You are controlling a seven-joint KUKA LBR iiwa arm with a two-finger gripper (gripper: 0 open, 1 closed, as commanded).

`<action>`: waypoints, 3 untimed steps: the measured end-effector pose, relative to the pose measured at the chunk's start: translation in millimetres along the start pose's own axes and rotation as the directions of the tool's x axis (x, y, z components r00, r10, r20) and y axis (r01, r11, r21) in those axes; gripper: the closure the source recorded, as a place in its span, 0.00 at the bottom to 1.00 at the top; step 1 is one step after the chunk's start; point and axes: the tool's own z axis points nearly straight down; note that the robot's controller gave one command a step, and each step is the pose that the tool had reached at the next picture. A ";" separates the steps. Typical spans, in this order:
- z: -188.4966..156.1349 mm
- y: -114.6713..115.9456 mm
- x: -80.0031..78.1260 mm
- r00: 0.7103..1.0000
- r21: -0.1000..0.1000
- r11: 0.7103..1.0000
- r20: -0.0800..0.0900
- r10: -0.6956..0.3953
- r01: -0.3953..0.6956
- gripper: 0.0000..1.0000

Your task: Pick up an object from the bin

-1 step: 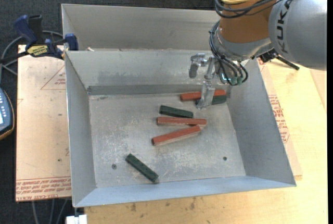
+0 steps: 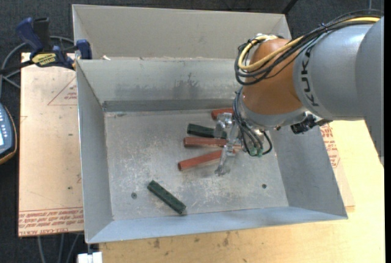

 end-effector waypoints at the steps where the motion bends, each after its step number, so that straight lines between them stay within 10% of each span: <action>1: 43.3 34.0 -36.5 0.987 0.000 0.987 0.013 -0.159 0.159 0.00; 2: 38.9 34.2 -38.3 0.987 0.000 0.987 0.017 -0.158 0.158 1.00; 3: -54.8 31.3 -0.3 0.964 0.002 0.964 0.017 -0.266 0.266 1.00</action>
Offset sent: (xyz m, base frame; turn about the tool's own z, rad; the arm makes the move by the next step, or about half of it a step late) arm 0.0400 0.0267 -0.0436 -0.1602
